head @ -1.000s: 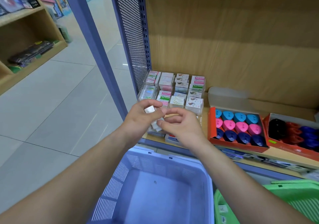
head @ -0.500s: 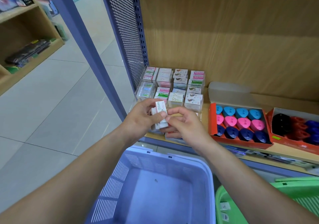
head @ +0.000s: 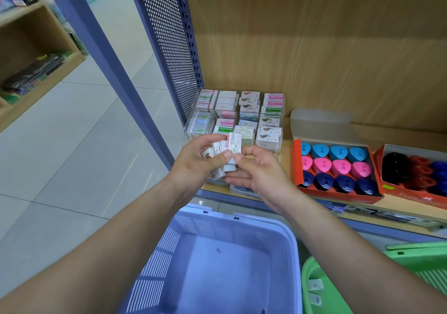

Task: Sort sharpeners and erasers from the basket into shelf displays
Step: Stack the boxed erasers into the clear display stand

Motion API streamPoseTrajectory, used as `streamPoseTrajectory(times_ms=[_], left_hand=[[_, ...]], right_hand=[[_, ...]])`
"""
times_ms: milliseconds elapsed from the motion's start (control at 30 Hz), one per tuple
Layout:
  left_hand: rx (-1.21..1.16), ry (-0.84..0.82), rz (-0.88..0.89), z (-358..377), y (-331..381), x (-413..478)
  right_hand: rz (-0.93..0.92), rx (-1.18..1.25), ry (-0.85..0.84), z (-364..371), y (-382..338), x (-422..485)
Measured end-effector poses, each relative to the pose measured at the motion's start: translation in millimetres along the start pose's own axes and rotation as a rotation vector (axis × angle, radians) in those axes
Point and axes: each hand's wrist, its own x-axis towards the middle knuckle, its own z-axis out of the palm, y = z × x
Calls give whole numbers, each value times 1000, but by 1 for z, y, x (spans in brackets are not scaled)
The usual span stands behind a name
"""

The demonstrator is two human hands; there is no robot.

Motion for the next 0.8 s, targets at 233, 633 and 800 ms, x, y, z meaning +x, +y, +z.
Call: streamPoseTrajectory(times_ms=[233, 633, 800], left_hand=[[-41, 25, -26, -6, -1, 3], [395, 99, 21, -22, -4, 5], [346, 121, -9, -27, -9, 8]], right_hand=[[33, 45, -45, -2, 1, 3], [-43, -96, 23, -36, 0, 34], [2, -240, 96, -57, -16, 64]])
